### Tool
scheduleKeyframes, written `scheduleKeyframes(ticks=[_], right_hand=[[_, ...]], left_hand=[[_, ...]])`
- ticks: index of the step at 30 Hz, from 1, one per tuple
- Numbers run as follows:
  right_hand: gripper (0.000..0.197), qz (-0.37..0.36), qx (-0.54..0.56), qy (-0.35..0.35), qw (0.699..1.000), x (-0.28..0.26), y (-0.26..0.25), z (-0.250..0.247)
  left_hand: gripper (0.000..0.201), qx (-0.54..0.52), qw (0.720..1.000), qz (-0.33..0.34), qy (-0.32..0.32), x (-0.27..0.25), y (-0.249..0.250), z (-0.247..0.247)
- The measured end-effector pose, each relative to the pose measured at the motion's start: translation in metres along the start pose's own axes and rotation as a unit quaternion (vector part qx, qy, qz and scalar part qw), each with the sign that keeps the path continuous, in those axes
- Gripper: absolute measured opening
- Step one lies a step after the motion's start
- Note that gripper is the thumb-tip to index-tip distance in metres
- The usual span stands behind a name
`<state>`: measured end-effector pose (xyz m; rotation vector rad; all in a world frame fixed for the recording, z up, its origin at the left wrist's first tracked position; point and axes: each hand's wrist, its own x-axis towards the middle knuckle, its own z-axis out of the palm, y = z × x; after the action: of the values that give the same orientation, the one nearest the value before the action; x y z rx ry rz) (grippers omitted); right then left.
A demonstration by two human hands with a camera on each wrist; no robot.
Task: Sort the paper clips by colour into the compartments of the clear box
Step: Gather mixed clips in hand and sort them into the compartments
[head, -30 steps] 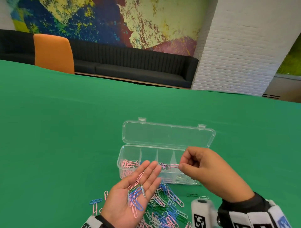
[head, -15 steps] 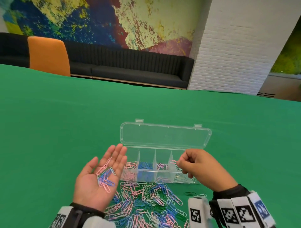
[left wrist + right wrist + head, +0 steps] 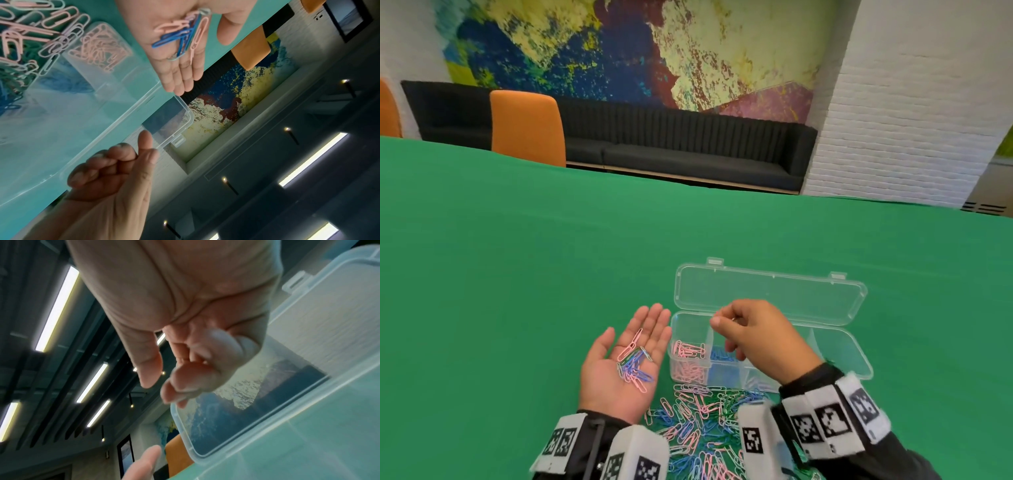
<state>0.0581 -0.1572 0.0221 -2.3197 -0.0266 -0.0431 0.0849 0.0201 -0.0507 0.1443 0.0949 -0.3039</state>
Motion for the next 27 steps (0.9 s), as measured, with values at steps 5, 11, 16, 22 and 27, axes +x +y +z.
scheduleKeyframes(ticks=[5,11,16,22,27], right_hand=[[0.007,-0.027,0.009,-0.019,0.999,-0.037,0.005,-0.006],[0.004,-0.1,-0.022,-0.016,0.995,-0.05,-0.002,-0.01],[0.014,-0.109,-0.072,0.004,0.991,-0.05,-0.001,-0.004],[0.018,-0.109,-0.16,0.009,0.981,-0.046,0.003,0.012],[0.012,-0.102,-0.186,0.014,0.977,-0.046,0.003,0.013]], left_hand=[[0.048,-0.012,0.999,-0.042,0.014,-0.009,-0.02,0.009],[0.071,0.004,0.992,-0.122,-0.021,-0.022,-0.046,0.009],[0.056,0.087,0.975,-0.181,-0.098,-0.026,-0.065,0.0],[0.059,0.042,0.971,-0.223,-0.073,-0.022,-0.061,-0.009],[0.064,0.031,0.973,-0.217,-0.068,-0.023,-0.06,-0.007]])
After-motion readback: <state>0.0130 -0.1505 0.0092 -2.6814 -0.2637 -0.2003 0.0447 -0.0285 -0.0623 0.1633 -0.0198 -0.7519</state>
